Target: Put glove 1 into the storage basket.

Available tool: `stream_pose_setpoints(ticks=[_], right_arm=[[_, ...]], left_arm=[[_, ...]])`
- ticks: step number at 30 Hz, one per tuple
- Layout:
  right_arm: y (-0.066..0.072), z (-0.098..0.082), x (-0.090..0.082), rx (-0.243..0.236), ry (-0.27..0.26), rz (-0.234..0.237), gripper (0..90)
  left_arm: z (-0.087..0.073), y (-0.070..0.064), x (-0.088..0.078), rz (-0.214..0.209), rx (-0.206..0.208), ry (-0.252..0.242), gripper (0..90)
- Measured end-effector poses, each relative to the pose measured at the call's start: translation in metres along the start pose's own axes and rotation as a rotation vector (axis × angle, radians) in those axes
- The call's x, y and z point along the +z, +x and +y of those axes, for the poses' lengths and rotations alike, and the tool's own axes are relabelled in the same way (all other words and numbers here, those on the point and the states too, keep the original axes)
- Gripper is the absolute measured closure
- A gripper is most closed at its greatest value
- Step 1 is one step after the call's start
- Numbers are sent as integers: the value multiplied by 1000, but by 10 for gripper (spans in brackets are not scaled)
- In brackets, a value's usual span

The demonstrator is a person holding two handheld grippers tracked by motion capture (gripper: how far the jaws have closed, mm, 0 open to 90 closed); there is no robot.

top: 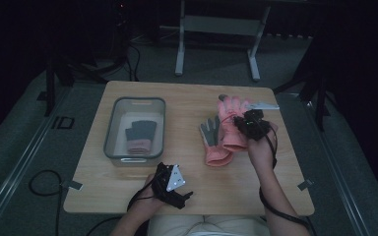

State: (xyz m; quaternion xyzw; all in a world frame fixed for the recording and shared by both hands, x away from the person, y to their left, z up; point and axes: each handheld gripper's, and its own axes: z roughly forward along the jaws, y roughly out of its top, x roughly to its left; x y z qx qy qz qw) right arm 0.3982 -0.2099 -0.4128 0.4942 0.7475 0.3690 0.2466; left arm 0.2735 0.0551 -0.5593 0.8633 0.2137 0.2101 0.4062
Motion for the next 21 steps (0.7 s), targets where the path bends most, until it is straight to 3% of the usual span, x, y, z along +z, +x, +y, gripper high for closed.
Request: stream_pose_setpoints(ticks=[4,7,21], right_arm=[[23,2,9,-25,14,35,868],[30,-1,15,-37,31,42,868],[32,-30,58,-8,141,40,862]], left_arm=[[0,0,-1,3,1,0,0],[0,1,-1,1,0,-2,0],[-1,1,0,-1,-12,-1,0]])
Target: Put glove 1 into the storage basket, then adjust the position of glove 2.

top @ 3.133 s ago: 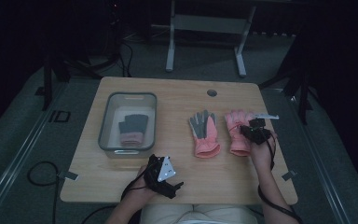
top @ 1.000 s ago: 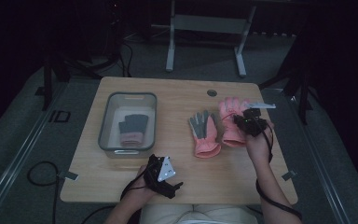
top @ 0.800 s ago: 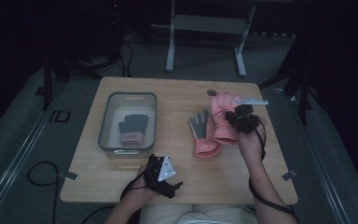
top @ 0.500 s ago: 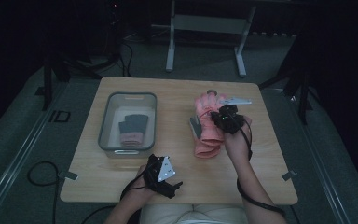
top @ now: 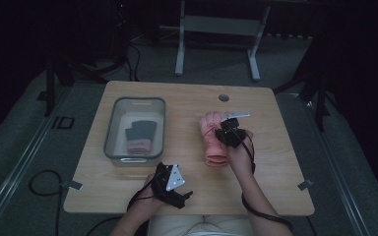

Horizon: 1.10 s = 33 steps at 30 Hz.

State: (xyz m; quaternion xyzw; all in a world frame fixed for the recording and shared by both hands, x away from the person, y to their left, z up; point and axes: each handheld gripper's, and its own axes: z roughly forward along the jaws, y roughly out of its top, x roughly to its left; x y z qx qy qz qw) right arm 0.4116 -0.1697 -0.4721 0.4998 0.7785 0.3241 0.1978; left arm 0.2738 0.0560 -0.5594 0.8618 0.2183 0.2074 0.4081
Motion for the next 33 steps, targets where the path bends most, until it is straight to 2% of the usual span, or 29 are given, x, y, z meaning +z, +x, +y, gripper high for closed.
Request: stream_pose_setpoints(ticks=[10,15,19,23,30,33], right_arm=[[-3,-8,12,4,10,-23,858],[-3,-14,19,0,14,-15,854],[-6,-17,23,10,12,10,834],[-7,-13,18,9,2,22,747],[-7,-2,-7,-24,-84,68,522],[-7,1,-13,-39,-95,78,507]], left_arm=[[0,-1,1,-6,8,12,0],[0,-2,1,-5,10,16,0],[1,-1,1,-11,1,7,0],[1,0,1,-7,-1,16,0],[1,1,1,-8,-21,18,0],[1,2,1,-10,-24,16,0]])
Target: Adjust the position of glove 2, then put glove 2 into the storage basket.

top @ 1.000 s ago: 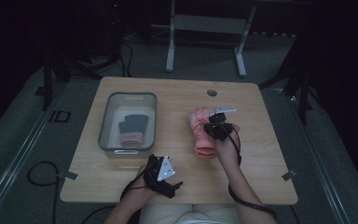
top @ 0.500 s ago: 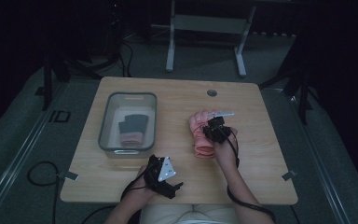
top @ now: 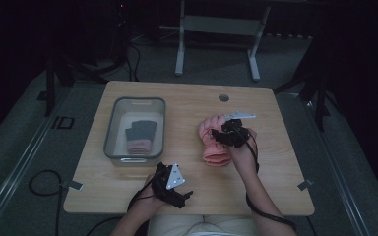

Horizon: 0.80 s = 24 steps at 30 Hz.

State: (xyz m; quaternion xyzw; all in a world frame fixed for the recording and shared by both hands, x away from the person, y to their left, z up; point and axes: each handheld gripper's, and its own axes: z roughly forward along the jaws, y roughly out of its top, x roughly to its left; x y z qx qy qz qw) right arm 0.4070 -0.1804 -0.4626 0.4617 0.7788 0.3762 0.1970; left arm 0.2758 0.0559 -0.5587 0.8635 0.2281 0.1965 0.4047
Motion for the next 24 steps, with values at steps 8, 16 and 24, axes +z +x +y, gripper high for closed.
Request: stream_pose_setpoints(ticks=[8,16,24], right_arm=[[-11,7,-25,-81,-18,14,541],[-27,15,-41,-151,-54,50,540],[-40,16,-32,-127,-51,81,528]], left_arm=[[19,8,-16,-38,-165,-134,0],[56,19,-26,-46,-160,-184,0],[109,39,-8,54,-77,-132,0]])
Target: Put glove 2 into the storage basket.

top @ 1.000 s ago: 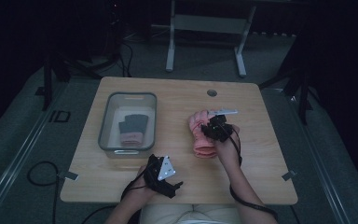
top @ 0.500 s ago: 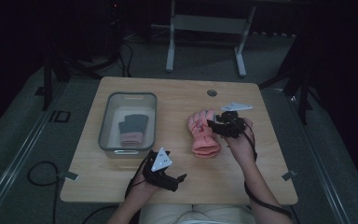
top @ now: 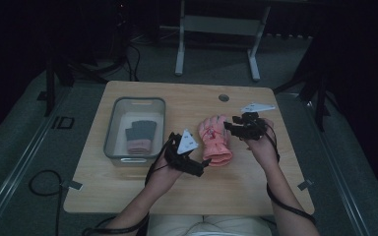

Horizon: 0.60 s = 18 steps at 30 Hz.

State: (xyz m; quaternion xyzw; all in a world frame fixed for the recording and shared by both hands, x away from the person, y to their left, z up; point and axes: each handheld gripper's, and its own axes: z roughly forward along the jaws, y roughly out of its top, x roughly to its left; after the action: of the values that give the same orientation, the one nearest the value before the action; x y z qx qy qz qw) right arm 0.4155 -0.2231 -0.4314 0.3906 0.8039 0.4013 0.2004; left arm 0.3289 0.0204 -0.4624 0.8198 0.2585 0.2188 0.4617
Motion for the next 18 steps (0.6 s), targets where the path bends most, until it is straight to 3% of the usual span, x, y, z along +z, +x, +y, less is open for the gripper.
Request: stream_pose_setpoints(ticks=[3,7,9,11,13,14,16,18], right_arm=[[-1,0,8,15,17,-3,512],[-3,-1,23,39,33,-12,486],[-5,-1,31,69,39,6,468],[-5,-3,38,84,53,7,453],[-6,-6,43,106,56,34,445],[-5,-9,45,100,67,25,447],[-7,-14,47,129,78,54,438],[-7,-18,51,133,102,49,425]], left_arm=[[15,16,16,48,-17,39,0],[26,40,27,115,-58,25,0],[30,50,35,108,-113,41,0],[30,54,43,120,-126,51,0],[30,57,52,108,-149,75,0],[29,57,57,101,-161,93,0],[27,54,65,117,-149,120,0],[24,51,73,105,-136,148,0]])
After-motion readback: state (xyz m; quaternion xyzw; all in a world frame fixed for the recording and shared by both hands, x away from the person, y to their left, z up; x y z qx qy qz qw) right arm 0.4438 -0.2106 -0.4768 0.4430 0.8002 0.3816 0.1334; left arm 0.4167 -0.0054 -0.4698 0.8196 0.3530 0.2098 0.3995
